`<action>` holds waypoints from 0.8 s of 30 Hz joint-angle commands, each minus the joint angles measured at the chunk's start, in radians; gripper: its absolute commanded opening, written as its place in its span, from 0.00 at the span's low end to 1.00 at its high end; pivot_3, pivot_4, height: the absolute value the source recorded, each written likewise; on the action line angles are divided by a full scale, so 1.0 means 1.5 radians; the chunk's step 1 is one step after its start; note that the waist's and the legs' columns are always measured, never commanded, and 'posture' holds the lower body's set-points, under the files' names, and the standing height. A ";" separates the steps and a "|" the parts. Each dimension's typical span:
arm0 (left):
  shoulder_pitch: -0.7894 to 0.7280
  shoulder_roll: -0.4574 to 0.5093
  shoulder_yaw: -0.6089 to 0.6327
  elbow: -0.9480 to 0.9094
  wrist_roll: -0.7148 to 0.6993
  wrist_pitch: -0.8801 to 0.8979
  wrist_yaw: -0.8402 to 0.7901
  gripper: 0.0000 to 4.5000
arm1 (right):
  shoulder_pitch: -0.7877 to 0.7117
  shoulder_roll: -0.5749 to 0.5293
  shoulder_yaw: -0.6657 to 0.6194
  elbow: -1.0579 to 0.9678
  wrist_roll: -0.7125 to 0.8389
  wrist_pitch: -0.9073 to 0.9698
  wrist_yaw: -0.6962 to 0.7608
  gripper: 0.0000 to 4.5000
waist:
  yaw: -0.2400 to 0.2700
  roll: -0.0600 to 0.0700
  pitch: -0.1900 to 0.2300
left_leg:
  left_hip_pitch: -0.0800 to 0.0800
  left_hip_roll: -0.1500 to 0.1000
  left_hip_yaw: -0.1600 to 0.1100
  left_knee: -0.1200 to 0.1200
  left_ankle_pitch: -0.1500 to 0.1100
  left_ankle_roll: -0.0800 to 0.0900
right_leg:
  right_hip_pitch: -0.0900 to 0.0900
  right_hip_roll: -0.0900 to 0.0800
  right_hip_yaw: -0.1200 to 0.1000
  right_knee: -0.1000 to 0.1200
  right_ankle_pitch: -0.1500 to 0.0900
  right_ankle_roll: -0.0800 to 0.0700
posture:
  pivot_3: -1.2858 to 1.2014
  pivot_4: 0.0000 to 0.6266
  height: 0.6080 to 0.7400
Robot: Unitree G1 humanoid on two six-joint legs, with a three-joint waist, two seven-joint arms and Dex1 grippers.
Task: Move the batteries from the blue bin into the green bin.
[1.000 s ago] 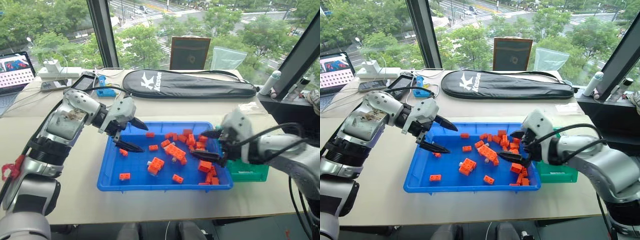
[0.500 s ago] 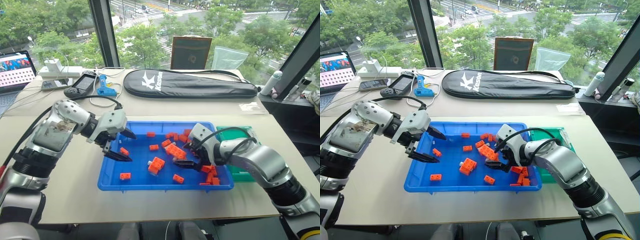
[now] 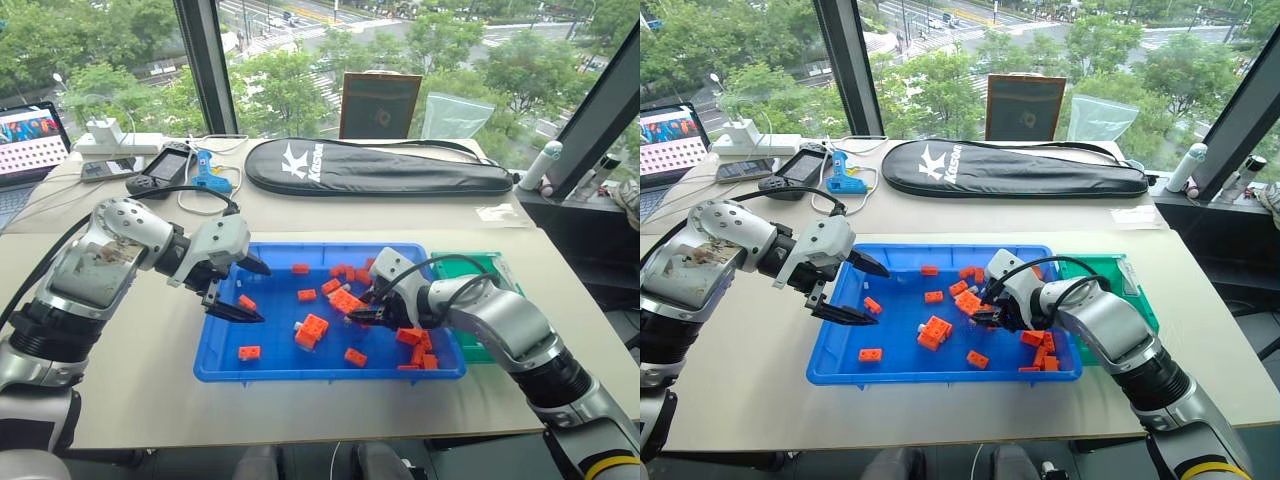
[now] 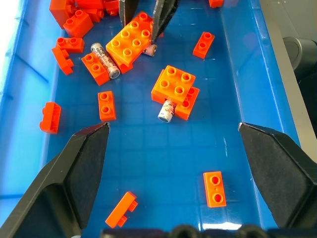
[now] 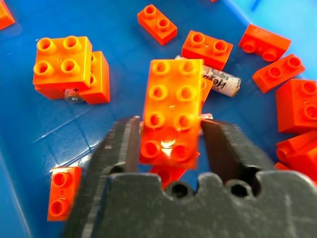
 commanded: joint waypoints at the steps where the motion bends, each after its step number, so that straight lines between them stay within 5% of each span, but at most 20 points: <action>1: -0.014 0.005 0.010 -0.006 -0.010 0.005 -0.008 1.00 | -0.015 0.011 -0.058 -0.023 0.017 0.001 0.004 0.24 | 0.000 0.000 0.000 | 0.000 0.000 0.000 0.000 0.000 0.000 | 0.000 0.000 0.000 0.000 0.000 0.000 | 0.52 0.24 1.00; 11: -0.032 -0.015 0.007 0.018 -0.014 0.002 -0.017 1.00 | -0.042 -0.045 -0.186 -0.077 0.087 0.071 0.041 0.24 | 0.001 0.000 0.000 | 0.000 0.000 0.000 0.000 0.000 0.000 | 0.000 0.000 0.000 0.000 0.000 0.000 | 0.52 0.24 1.00; 24: -0.052 -0.051 0.004 0.023 -0.040 0.018 -0.030 1.00 | 0.130 -0.262 -0.148 -0.216 0.112 0.067 0.156 0.23 | -0.002 0.000 0.000 | 0.000 0.000 0.000 0.000 0.000 0.000 | 0.000 0.000 0.000 0.000 0.000 0.000 | 0.52 0.24 1.00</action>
